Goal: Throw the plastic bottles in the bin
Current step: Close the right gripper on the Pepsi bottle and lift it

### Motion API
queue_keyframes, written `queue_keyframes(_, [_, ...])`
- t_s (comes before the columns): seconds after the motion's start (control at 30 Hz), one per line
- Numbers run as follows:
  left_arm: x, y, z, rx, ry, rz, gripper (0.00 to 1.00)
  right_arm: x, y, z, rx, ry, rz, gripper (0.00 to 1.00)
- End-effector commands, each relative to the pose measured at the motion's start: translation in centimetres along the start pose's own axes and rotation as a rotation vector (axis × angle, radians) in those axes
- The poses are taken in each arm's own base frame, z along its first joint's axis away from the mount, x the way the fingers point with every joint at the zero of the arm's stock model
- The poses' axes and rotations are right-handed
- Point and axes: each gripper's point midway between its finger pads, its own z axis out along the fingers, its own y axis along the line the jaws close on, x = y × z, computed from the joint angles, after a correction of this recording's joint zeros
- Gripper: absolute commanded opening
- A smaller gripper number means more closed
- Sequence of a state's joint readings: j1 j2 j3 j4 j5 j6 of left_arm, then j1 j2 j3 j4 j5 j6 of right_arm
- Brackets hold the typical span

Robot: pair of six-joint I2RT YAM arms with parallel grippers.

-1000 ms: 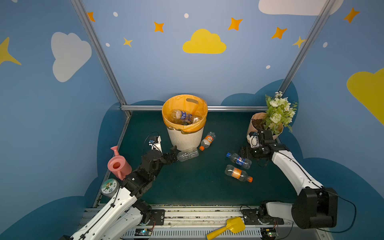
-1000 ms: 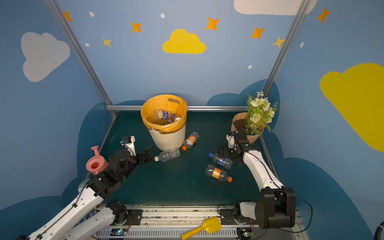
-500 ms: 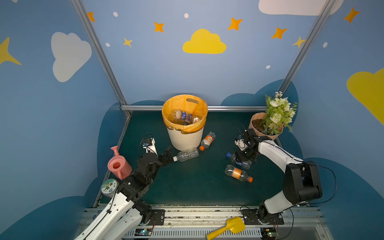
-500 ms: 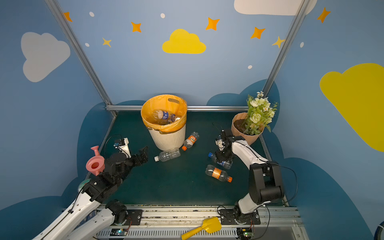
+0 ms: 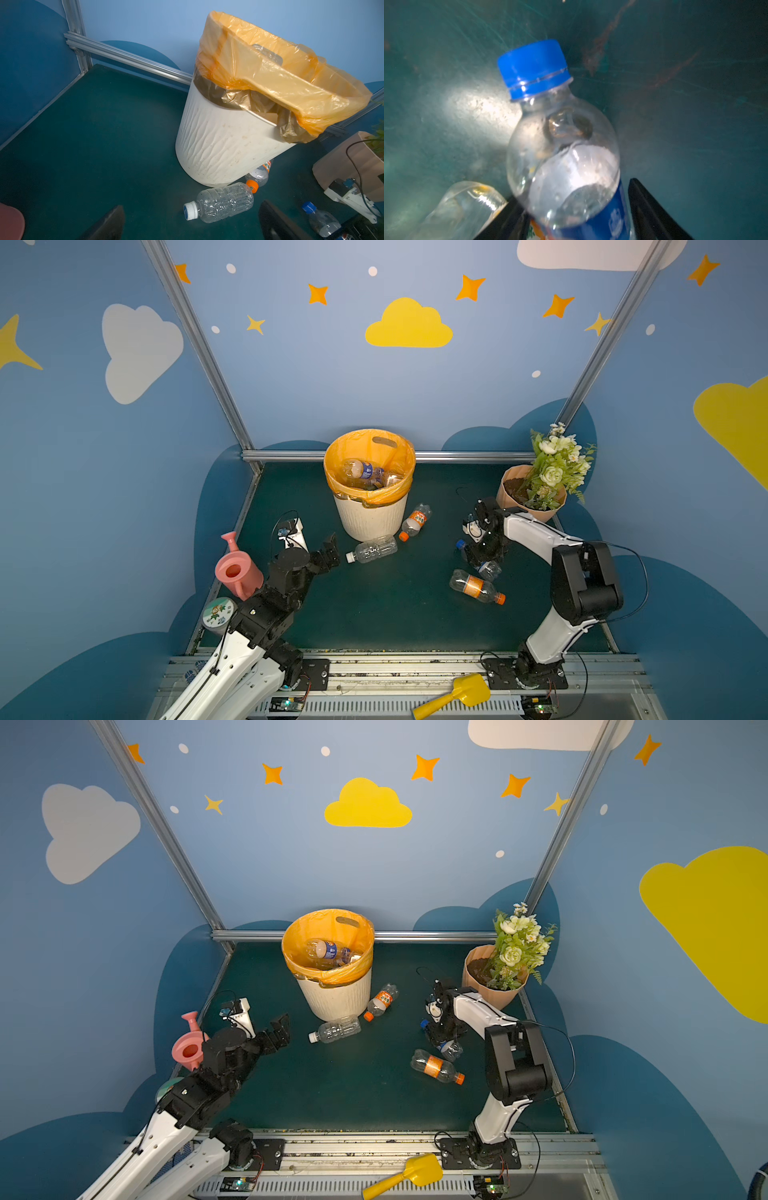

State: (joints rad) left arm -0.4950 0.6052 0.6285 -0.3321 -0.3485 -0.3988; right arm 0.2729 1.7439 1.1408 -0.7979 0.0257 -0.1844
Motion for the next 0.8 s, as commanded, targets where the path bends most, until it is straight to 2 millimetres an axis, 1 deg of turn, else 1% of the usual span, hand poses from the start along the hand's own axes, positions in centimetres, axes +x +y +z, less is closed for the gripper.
queue_keyframes(0.0, [-0.5, 0.1, -0.3, -0.001, -0.004, 0.009, 1.00, -0.6, 0.1, 0.0, -0.002, 0.005, -0.009, 0.62])
queue_keyframes(0.1, [-0.7, 0.1, -0.5, -0.002, -0.014, 0.008, 1.00, -1.2, 0.2, 0.0, -0.010, -0.009, -0.007, 0.56])
queue_keyframes(0.2, [-0.9, 0.2, -0.6, -0.006, -0.018, 0.008, 1.00, -1.7, 0.1, -0.2, -0.010, -0.024, -0.009, 0.45])
queue_keyframes(0.27, [-0.9, 0.3, -0.6, -0.008, -0.018, 0.008, 1.00, -2.3, 0.0, -1.3, -0.009, -0.053, 0.004, 0.44])
queue_keyframes(0.33, [-0.9, 0.4, -0.6, -0.014, -0.017, 0.009, 1.00, -3.3, 0.0, -3.1, -0.008, -0.113, 0.016, 0.43])
queue_keyframes(0.4, [-0.7, 0.7, -0.5, -0.028, -0.016, 0.009, 1.00, -4.6, 0.3, -5.9, -0.029, -0.214, 0.034, 0.42])
queue_keyframes(0.5, [-0.3, 1.5, -0.4, -0.061, -0.010, 0.004, 1.00, -6.7, 1.2, -11.5, -0.088, -0.412, 0.055, 0.42])
queue_keyframes(0.6, [-0.1, 2.1, -0.5, -0.087, -0.008, -0.007, 1.00, -7.9, 1.7, -18.0, -0.125, -0.615, 0.090, 0.42])
queue_keyframes(0.67, [0.1, 2.4, -0.5, -0.096, -0.007, -0.012, 1.00, -8.6, 2.4, -22.9, -0.163, -0.766, 0.087, 0.41])
queue_keyframes(0.7, [0.1, 2.5, -0.5, -0.095, -0.007, -0.014, 1.00, -8.8, 2.7, -24.9, -0.182, -0.830, 0.084, 0.41])
queue_keyframes(0.77, [0.1, 2.7, -0.5, -0.100, -0.010, -0.019, 1.00, -9.1, 3.8, -30.1, -0.250, -0.980, 0.077, 0.40])
